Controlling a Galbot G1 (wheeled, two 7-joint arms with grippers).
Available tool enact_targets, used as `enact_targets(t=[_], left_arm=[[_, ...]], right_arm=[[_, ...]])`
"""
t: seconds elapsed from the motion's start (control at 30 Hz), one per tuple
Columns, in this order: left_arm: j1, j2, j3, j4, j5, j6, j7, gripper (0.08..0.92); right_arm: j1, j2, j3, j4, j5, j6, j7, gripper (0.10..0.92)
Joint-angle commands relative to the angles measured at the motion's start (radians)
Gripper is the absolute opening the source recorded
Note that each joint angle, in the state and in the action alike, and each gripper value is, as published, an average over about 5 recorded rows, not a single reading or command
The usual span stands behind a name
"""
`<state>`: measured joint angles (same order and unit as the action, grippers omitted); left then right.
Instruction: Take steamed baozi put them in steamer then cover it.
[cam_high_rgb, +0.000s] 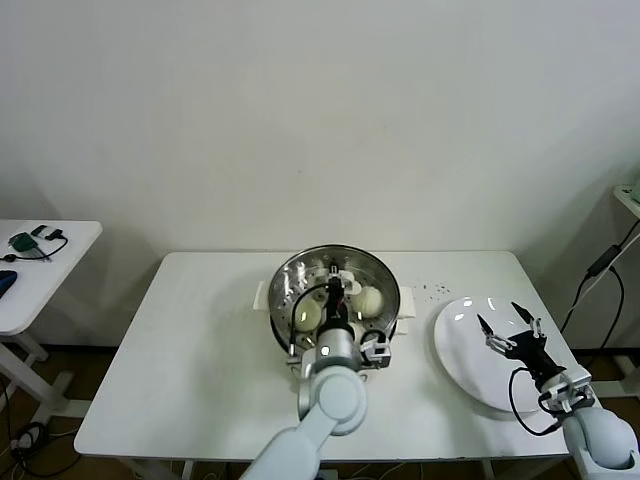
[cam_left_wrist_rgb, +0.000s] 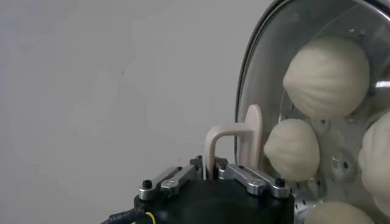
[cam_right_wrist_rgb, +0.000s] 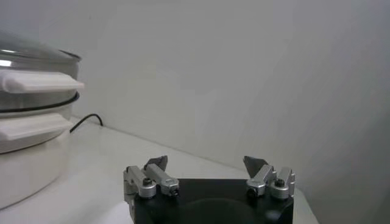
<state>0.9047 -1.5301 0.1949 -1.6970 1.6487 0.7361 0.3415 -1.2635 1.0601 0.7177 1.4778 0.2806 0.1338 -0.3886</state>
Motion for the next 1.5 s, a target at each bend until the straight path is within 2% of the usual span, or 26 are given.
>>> enact_targets(t=[0.03,0.37,0.63,0.7,0.8,0.93,1.07,1.13,1.27,1.5], left_arm=[[0.011,0.031,0.013,-0.067,-0.027,0.013,0.004,0.259],[0.089,0.119,0.028,-0.255,-0.1,0.036,0.006,0.545],[0.167,0.237,0.019,-0.405,-0.177,0.03,-0.004,0.771],[0.188,0.275,-0.001,-0.442,-0.217,0.026,-0.021,0.801],[0.234,0.341,-0.062,-0.499,-0.325,-0.003,-0.103,0.82],[0.291,0.383,-0.242,-0.521,-0.587,-0.147,-0.304,0.822],[0.351,0.393,-0.466,-0.527,-0.99,-0.319,-0.482,0.823],[0.406,0.38,-0.575,-0.528,-1.141,-0.417,-0.542,0.823],[0.536,0.315,-0.755,-0.528,-1.365,-0.574,-0.583,0.823],[0.668,0.203,-0.877,-0.461,-1.614,-0.746,-0.589,0.823]], right_arm=[[0.0,-0.002,0.002,0.006,-0.013,-0.026,0.003,0.823],[0.01,-0.007,-0.001,0.018,-0.015,-0.079,0.012,0.823],[0.022,-0.003,-0.008,0.034,-0.013,-0.116,0.027,0.823],[0.026,-0.002,-0.012,0.035,-0.015,-0.117,0.031,0.823],[0.028,-0.002,-0.016,0.036,-0.018,-0.115,0.031,0.823],[0.028,-0.001,-0.018,0.037,-0.017,-0.106,0.032,0.823],[0.019,-0.001,-0.015,0.047,-0.015,-0.102,0.031,0.823],[0.014,0.0,-0.012,0.054,-0.013,-0.101,0.032,0.823],[0.001,0.004,-0.006,0.066,-0.008,-0.095,0.032,0.823],[-0.024,0.016,0.006,0.09,-0.008,-0.083,0.03,0.823]])
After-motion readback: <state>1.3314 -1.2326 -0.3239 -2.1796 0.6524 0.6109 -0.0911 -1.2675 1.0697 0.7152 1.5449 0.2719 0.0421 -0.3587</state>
